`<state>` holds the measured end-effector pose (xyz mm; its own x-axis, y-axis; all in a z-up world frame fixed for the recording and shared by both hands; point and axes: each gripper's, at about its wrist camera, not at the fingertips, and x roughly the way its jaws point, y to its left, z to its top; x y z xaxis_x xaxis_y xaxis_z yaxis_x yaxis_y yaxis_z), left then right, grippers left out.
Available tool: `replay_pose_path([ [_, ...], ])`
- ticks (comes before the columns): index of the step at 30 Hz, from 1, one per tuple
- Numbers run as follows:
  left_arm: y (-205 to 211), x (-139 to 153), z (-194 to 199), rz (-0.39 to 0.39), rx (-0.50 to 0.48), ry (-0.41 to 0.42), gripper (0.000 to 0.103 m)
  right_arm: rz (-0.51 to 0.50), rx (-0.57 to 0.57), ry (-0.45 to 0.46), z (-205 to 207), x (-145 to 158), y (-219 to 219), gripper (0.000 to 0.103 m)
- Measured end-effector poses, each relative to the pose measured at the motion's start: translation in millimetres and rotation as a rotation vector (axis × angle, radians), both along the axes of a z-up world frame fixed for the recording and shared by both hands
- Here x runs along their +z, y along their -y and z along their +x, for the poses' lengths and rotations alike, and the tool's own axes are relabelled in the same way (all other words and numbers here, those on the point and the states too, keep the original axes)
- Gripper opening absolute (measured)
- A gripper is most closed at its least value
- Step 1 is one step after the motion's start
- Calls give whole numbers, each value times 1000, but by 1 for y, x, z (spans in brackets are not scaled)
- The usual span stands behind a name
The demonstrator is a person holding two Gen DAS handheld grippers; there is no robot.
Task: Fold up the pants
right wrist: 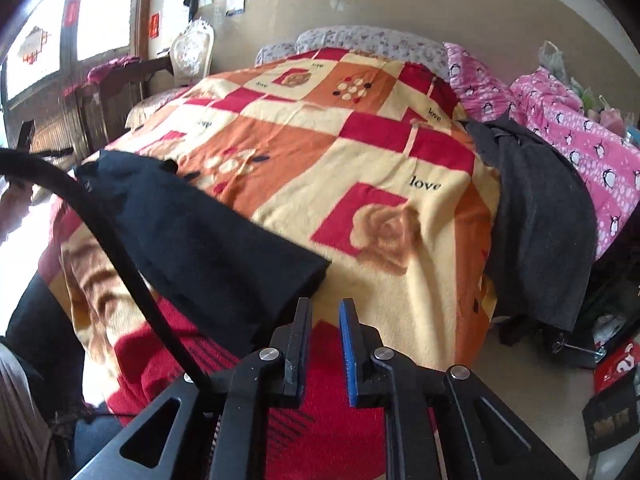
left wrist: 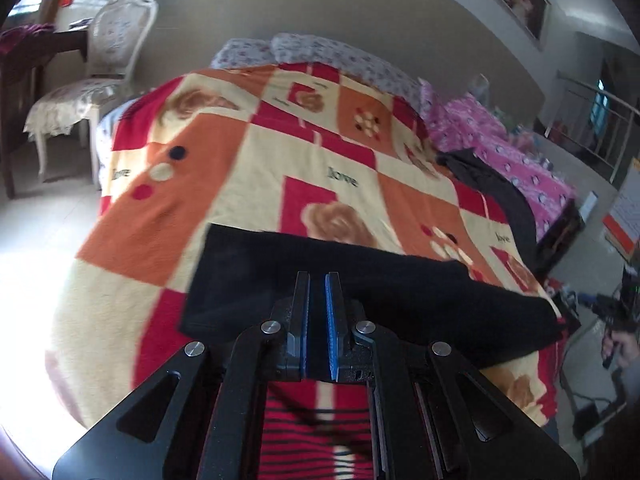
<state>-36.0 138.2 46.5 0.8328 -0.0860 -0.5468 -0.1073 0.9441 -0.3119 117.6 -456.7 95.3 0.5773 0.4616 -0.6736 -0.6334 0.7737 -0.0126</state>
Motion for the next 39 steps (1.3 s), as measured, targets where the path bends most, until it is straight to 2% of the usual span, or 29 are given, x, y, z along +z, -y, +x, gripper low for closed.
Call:
replay_pose_path([
  [1, 11, -9, 9, 30, -20, -32, 5, 37, 1, -3, 4, 6, -3, 17],
  [3, 21, -40, 26, 49, -48, -165, 6, 86, 5, -10, 10, 16, -11, 21],
  [4, 22, -46, 21, 72, -35, -108, 6, 95, -3, -12, 12, 19, -15, 24],
  [5, 21, -51, 18, 59, -40, -98, 6, 102, -5, -16, 13, 20, -19, 25],
  [8, 2, -58, 10, -73, -49, -82, 6, 98, 29, -35, 12, 21, -38, 27],
  [10, -5, -62, 8, -111, -61, -74, 6, 84, 65, -47, 10, 16, -52, 27],
  [14, -3, -60, 4, -68, -66, -81, 6, 67, 130, -121, 9, -4, -85, 29],
  [16, -7, -58, -1, -50, -57, -86, 3, 18, 156, -174, 5, -25, -101, 31],
  [19, -22, -57, -7, -83, -52, -81, 3, -43, 151, -284, -6, -66, -112, 33],
  [20, -26, -56, -9, -93, -43, -81, 3, 4, 136, -221, -19, -67, -107, 35],
  [21, -31, -57, -12, -110, -33, -83, 3, 10, 151, -217, -27, -70, -106, 48],
  [22, -35, -57, -12, -131, -31, -84, 3, -7, 169, -181, -36, -70, -107, 52],
  [24, -39, -53, -14, -179, -17, -93, 2, -60, 185, -150, -45, -71, -110, 53],
  [26, -30, -37, -13, -128, -12, -81, 2, -79, 203, -166, -46, -63, -112, 52],
  [28, -15, -15, -12, -88, -33, -25, 3, -53, 214, -154, -42, -47, -112, 52],
  [30, -6, 0, -5, -83, -34, 36, 4, 7, 185, -69, -36, -24, -117, 52],
  [31, -2, 3, 2, -66, -11, 43, 8, 41, 160, -45, -31, -18, -121, 52],
  [33, 1, -4, 20, -41, 30, 4, 12, 114, 67, -17, -15, -13, -133, 52],
  [36, -1, -39, 37, -26, 72, -141, 12, 135, -15, -43, 3, -28, -169, 53],
  [38, 4, -41, 22, 22, 73, -97, 12, 93, -20, -46, 1, -44, -195, 52],
  [39, 6, -41, 14, 58, 77, -103, 12, 73, -12, -56, -4, -53, -206, 53],
])
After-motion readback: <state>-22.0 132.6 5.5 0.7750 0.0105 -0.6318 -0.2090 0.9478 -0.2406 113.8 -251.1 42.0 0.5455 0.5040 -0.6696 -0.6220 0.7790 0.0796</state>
